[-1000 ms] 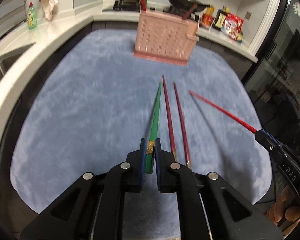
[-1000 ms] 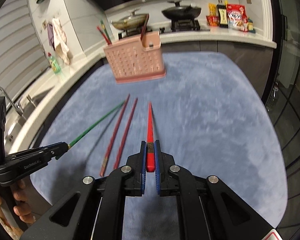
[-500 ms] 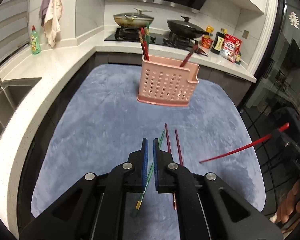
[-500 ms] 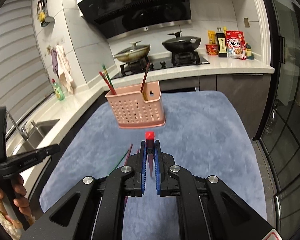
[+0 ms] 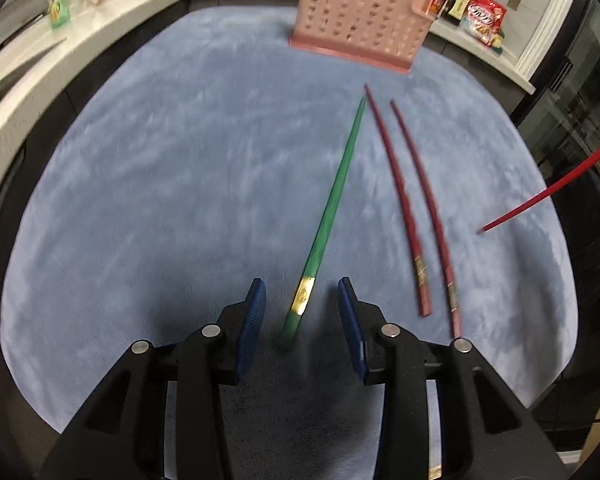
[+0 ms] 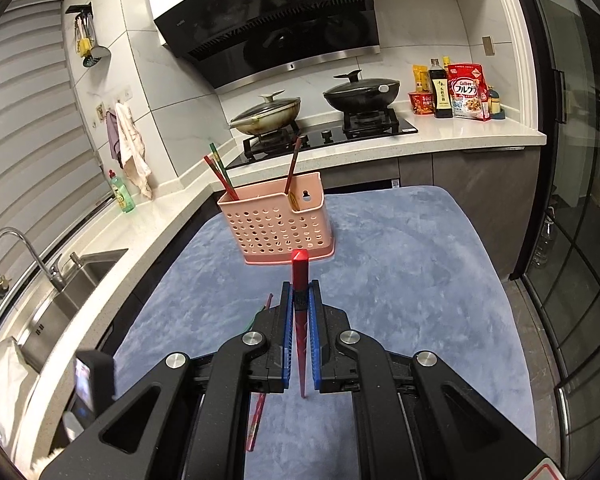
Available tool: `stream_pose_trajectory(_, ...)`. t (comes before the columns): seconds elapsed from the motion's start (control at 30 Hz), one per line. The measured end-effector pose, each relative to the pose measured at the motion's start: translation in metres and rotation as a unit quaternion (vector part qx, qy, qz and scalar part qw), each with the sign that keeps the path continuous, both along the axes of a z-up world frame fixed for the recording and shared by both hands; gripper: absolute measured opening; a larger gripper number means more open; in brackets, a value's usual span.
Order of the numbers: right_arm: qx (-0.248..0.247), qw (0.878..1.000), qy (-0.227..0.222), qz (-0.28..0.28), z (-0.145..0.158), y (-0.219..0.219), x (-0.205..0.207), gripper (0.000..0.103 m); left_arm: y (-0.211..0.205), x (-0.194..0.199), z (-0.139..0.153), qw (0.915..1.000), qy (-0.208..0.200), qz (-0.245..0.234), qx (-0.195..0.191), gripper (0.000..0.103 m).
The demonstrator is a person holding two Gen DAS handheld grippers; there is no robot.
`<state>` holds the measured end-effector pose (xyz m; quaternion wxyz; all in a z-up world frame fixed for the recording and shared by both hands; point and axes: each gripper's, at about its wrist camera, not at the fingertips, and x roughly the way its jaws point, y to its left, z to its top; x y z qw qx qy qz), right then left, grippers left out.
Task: Organize utensils
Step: 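Lift both chopsticks upright and carry them over the pink holder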
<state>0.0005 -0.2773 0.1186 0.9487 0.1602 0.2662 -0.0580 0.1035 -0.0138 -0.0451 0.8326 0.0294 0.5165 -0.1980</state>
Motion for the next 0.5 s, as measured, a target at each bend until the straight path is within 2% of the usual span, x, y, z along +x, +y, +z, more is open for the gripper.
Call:
stream_pose_trajectory(0.1,0.001,1.0,-0.002,-0.002,0.001,0.0,-0.001,0.007,-0.002,-0.004,-0.002,0.9999,-0.015,-0.001,0.005,0.033)
stream_pose_trajectory(0.2,0.001,1.0,0.0,-0.002,0.0,0.0,-0.001,0.007,-0.002,-0.006,-0.003,0.9997,-0.022,0.0,0.008,0.021)
stream_pose_trajectory(0.23,0.001,1.0,0.002,-0.003,-0.001,0.0,-0.001,0.007,-0.002,-0.006,-0.002,0.9998,-0.021,-0.002,0.006,0.012)
stream_pose_trajectory(0.4,0.001,1.0,0.002,-0.004,-0.001,-0.001,-0.001,0.007,-0.003,-0.008,0.005,0.9999,-0.005,-0.01,-0.011,0.01)
stream_pose_trajectory(0.5,-0.002,1.0,-0.003,-0.006,0.001,-0.001,-0.002,0.007,-0.003,-0.013,0.021,0.9997,-0.01,-0.011,-0.02,0.009)
